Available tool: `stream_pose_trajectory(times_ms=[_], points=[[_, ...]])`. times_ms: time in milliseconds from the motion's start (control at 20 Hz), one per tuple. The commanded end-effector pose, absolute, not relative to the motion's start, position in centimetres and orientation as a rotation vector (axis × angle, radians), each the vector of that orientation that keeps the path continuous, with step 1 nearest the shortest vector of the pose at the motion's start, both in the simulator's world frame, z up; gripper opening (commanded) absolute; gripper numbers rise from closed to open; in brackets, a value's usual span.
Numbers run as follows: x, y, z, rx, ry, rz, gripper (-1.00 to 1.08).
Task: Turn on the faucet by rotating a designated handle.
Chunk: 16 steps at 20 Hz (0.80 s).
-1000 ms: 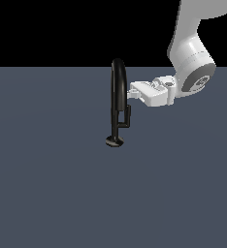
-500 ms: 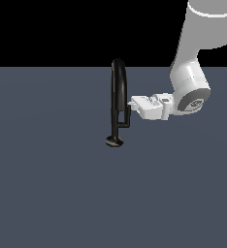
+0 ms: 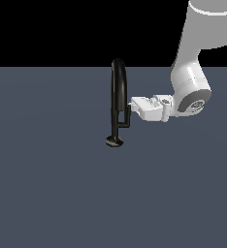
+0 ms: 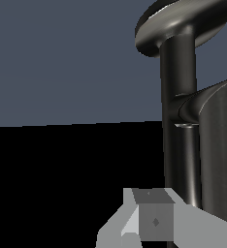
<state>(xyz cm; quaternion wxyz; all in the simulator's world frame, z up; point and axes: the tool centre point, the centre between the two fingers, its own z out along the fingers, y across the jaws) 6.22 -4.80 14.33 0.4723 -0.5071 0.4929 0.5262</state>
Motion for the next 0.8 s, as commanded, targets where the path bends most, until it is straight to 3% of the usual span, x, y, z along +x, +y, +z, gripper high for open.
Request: stream_pose_trajectory(times_ms=[0, 750], points=[[5.7, -4.8, 14.5, -1.241, 1.207, 1.288, -1.00], [2.1, -5.0, 15.9, -1.241, 1.206, 1.287, -1.00]])
